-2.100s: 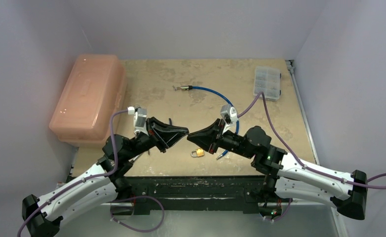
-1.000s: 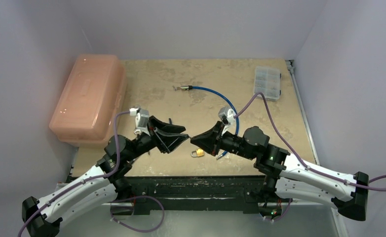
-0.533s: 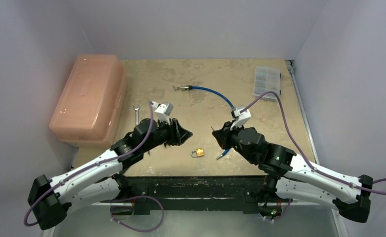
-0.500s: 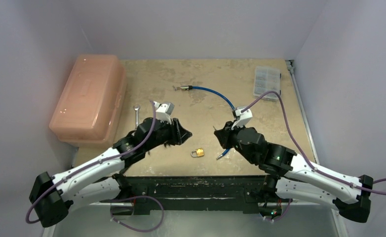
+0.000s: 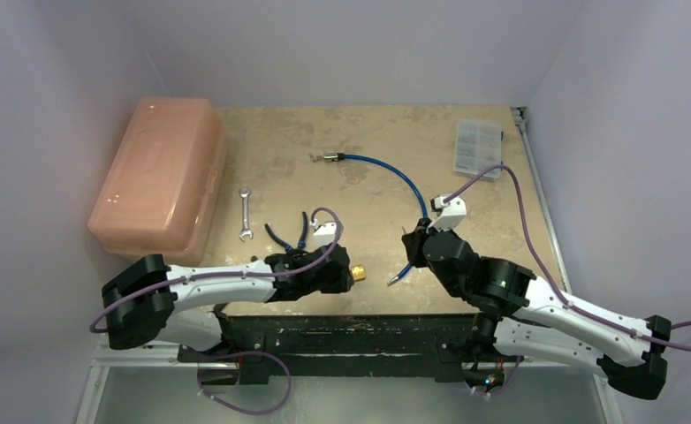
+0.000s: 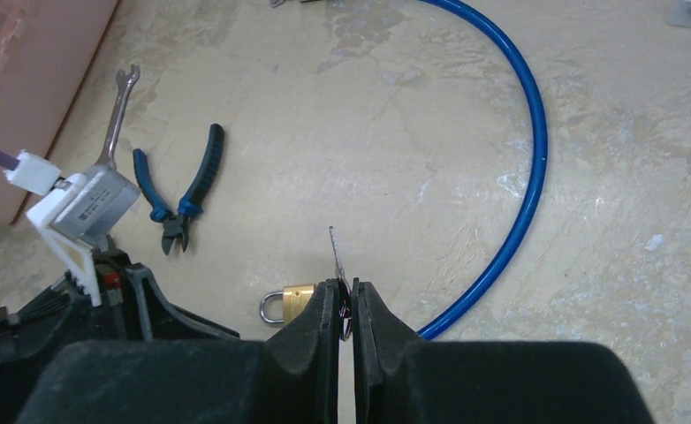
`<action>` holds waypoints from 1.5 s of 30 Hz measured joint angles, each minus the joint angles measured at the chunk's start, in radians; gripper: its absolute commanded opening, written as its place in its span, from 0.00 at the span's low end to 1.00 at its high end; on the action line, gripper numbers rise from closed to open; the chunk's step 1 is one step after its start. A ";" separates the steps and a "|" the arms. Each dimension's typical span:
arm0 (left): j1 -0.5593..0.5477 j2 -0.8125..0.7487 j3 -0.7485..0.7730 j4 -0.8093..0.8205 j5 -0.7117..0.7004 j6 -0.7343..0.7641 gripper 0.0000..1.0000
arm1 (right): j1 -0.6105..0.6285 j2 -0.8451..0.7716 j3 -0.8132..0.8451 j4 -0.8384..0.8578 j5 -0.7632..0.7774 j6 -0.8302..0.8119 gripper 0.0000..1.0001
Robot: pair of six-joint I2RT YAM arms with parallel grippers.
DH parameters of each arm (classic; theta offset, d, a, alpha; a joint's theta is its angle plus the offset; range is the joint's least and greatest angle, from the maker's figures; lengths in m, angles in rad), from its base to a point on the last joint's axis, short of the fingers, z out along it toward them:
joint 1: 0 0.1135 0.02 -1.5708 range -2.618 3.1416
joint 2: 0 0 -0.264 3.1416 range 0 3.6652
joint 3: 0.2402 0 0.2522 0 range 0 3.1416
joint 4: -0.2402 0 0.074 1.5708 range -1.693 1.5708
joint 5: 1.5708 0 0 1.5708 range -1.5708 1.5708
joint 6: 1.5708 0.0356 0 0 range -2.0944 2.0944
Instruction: Unlock with the key
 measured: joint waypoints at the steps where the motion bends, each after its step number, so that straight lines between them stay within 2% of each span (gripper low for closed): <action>1: 0.000 0.013 -0.003 0.011 -0.006 -0.011 0.28 | 0.000 -0.006 0.000 0.000 0.000 0.001 0.00; 9: -0.001 0.135 -0.020 0.132 -0.013 -0.026 0.23 | 0.000 -0.040 0.000 -0.005 0.000 0.002 0.00; 22: 0.004 0.184 -0.020 0.143 -0.103 -0.013 0.20 | 0.000 -0.079 -0.005 -0.016 -0.001 -0.003 0.00; 35: 0.108 0.263 0.034 0.203 -0.121 0.077 0.18 | 0.000 -0.081 -0.025 -0.017 -0.012 -0.002 0.00; 41: 0.118 0.274 0.095 0.175 -0.124 0.115 0.20 | 0.000 -0.098 -0.034 -0.024 -0.024 0.001 0.00; 45: 0.115 0.257 0.097 0.136 -0.129 0.143 0.28 | 0.000 -0.105 -0.040 -0.026 -0.026 0.002 0.00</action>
